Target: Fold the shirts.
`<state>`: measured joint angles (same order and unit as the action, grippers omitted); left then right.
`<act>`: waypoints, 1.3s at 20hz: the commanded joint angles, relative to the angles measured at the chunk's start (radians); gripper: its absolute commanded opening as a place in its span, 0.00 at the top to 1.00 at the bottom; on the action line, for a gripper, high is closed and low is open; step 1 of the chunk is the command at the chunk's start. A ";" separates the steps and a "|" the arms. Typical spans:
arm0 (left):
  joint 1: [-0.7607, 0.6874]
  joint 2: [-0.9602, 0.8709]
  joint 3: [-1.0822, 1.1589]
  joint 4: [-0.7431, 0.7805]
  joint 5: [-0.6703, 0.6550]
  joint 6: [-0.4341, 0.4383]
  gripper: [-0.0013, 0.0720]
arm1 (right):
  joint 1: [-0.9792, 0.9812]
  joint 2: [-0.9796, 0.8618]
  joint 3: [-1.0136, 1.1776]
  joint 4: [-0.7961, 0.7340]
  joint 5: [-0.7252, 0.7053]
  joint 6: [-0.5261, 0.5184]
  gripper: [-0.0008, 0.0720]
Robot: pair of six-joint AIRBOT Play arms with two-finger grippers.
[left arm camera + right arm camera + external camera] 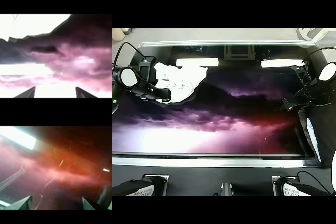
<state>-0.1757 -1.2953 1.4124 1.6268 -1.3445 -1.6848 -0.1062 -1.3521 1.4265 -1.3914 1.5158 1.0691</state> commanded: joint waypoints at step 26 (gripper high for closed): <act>0.000 -0.010 -0.001 -0.089 0.463 -0.004 0.17 | 0.000 0.000 0.000 -0.018 -0.066 0.004 0.06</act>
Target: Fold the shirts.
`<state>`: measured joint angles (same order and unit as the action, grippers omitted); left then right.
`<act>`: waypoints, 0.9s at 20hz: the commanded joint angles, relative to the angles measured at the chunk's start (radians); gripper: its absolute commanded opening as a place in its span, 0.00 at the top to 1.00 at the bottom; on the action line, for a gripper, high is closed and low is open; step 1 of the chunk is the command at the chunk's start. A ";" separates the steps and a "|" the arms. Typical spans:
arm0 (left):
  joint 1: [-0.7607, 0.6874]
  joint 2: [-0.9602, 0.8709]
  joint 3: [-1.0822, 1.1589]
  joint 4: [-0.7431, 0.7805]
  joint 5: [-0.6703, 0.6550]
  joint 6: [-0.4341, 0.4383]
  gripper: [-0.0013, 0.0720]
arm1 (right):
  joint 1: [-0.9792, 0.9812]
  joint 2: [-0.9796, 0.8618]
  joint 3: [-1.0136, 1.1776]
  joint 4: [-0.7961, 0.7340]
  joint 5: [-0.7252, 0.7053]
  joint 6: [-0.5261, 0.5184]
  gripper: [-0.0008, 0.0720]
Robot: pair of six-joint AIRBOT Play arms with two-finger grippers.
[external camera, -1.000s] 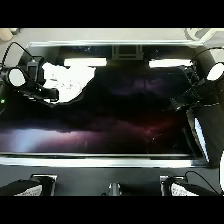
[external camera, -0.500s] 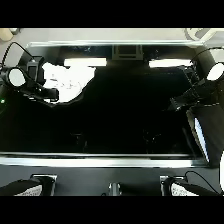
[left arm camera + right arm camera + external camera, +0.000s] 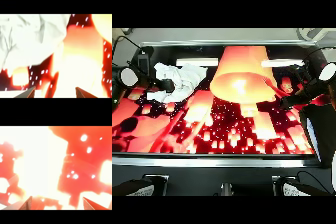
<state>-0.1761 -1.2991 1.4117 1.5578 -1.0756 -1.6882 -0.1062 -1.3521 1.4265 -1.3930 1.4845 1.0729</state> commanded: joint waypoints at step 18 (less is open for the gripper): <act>0.222 -0.626 0.223 -0.451 0.141 -0.127 0.29 | 0.000 -0.001 0.000 -0.028 -0.074 0.000 0.06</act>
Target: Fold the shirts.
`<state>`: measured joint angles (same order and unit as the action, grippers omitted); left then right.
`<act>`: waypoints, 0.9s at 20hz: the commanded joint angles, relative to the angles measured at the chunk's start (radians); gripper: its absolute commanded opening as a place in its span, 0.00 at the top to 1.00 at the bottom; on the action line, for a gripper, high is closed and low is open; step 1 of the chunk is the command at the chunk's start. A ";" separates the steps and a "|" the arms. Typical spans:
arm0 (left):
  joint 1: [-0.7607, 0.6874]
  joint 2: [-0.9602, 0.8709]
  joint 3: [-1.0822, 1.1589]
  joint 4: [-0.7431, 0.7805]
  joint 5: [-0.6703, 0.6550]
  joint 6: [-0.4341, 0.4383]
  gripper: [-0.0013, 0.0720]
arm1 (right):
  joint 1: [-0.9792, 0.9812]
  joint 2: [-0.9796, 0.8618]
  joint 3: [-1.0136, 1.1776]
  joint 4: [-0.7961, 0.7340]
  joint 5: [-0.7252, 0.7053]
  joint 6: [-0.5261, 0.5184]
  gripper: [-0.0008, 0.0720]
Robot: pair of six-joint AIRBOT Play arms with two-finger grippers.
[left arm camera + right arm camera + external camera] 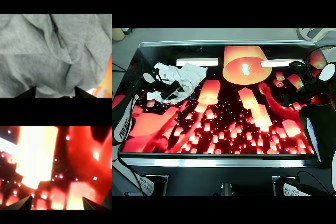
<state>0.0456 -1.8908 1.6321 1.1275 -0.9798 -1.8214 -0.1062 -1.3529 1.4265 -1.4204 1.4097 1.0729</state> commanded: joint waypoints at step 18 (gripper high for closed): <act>-0.333 0.786 0.039 -0.106 0.117 0.528 0.94 | 0.000 0.225 0.250 -0.057 -0.109 -0.124 0.07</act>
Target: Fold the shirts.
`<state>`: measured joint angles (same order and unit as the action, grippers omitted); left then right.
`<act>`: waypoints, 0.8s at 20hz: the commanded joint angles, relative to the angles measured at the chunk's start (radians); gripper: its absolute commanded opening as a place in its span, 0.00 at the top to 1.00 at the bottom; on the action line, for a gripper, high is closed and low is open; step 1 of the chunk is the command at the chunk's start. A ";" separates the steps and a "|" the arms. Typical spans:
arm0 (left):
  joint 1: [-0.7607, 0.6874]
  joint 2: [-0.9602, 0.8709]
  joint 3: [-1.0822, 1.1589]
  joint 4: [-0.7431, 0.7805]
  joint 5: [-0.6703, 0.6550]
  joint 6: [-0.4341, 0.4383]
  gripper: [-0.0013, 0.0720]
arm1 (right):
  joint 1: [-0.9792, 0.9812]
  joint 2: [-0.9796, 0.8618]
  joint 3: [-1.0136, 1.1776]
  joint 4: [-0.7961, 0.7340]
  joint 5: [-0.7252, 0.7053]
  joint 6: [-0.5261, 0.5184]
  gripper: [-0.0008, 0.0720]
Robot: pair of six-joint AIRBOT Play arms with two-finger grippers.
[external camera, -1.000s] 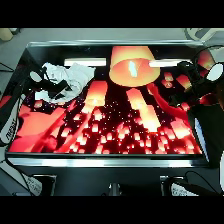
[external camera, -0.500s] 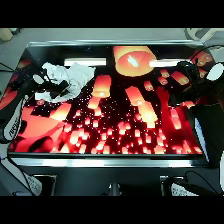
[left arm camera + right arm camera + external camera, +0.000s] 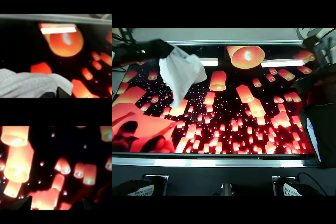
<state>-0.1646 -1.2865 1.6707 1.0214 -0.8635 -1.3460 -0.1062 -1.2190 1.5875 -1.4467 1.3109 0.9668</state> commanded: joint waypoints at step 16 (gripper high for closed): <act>-0.452 -0.119 -0.217 -0.018 -0.260 -0.176 0.00 | 0.000 0.192 0.040 -0.005 0.414 0.081 0.07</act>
<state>-0.7044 -1.3758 1.3911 0.9924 -0.9230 -1.5269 -0.1062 -0.9485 1.6859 -1.4746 1.6440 1.0435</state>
